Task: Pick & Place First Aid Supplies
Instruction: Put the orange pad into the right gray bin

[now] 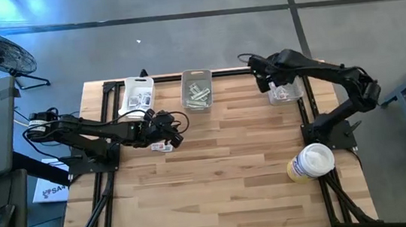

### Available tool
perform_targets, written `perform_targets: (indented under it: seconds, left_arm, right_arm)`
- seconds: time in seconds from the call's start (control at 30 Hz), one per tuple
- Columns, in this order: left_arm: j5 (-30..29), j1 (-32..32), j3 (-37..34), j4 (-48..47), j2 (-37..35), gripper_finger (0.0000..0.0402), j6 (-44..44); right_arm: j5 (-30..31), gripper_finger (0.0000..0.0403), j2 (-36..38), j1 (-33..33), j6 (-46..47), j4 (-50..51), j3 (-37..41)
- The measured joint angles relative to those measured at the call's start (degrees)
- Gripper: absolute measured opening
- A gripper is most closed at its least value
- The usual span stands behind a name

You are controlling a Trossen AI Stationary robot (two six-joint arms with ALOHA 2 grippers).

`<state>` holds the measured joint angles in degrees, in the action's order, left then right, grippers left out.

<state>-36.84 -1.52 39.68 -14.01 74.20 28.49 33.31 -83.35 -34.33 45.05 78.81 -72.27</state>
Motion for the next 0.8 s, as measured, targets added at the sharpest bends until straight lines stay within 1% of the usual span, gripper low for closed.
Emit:
perform_targets:
  seconds: [0.13, 0.3, 0.5, 0.67, 0.8]
  left_arm:
    - [-0.1, 0.0, 0.0, 0.2, 0.0, 0.0193, 0.0]
    - [-0.2, 0.0, 0.0, 0.2, 0.0, 0.0193, 0.0]
    - [-0.1, 0.0, 0.0, 0.2, 0.0, 0.0193, 0.0]
    - [-0.1, 0.0, 0.0, 0.2, 0.0, 0.0193, 0.0]
    - [-0.1, 0.0, 0.0, 0.2, 0.0, 0.0193, 0.0]
  right_arm:
    - [0.0, 0.0, 0.0, -2.9, -0.5, 0.0, 0.0]
    - [-0.1, 0.0, 0.0, -4.8, -2.0, 0.0, 0.0]
    - [0.7, 0.0, 0.0, -7.3, -1.6, -0.1, 0.0]
    - [0.4, 0.0, 0.0, -8.3, -1.6, -0.2, 0.0]
    - [-1.1, 0.0, 0.0, -8.5, -1.6, -0.2, 0.0]
